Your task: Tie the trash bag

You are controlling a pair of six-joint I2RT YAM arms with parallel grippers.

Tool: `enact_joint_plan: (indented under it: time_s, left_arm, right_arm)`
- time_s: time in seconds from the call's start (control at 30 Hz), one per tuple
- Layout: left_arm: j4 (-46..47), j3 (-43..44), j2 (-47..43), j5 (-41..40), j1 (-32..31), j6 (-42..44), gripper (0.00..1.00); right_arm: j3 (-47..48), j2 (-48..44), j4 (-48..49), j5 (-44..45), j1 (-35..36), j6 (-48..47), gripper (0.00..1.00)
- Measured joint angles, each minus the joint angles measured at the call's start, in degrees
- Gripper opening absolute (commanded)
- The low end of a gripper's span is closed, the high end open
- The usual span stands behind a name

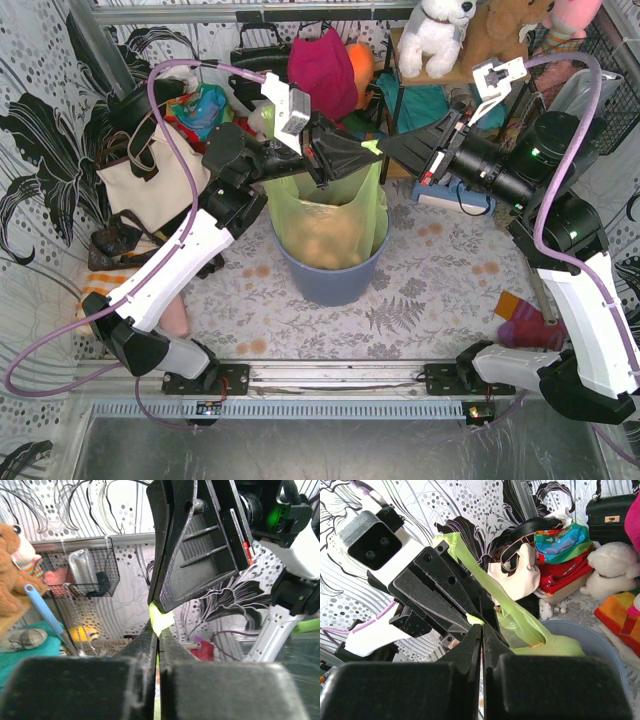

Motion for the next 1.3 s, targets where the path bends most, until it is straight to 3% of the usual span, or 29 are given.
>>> enact_joint_plan:
  time_s: [0.03, 0.1, 0.33, 0.63, 0.93, 1.3]
  left_arm:
    - [0.0, 0.0, 0.0, -0.1, 0.0, 0.1, 0.39]
    - [0.0, -0.1, -0.2, -0.3, 0.0, 0.4, 0.49]
    - [-0.2, -0.6, -0.9, -2.5, 0.0, 1.7, 0.60]
    - [0.0, 1.4, 0.3, -2.4, 0.2, 1.4, 0.61]
    - [0.1, 3.0, 1.2, -1.8, 0.3, 0.7, 0.40]
    - [0.1, 3.0, 1.2, -1.1, 0.3, -0.1, 0.02]
  right_arm:
    - [0.0, 0.0, 0.0, 0.0, 0.0, 0.0, 0.00]
    - [0.0, 0.0, 0.2, 0.0, 0.0, 0.0, 0.00]
    - [0.0, 0.0, 1.4, 0.0, 0.0, 0.2, 0.00]
    - [0.0, 0.0, 2.1, -0.4, 0.0, 0.7, 0.00]
    - [0.0, 0.0, 2.4, -0.7, 0.0, 0.7, 0.00]
    - [-0.5, -0.1, 3.2, -0.7, 0.0, 1.5, 0.00]
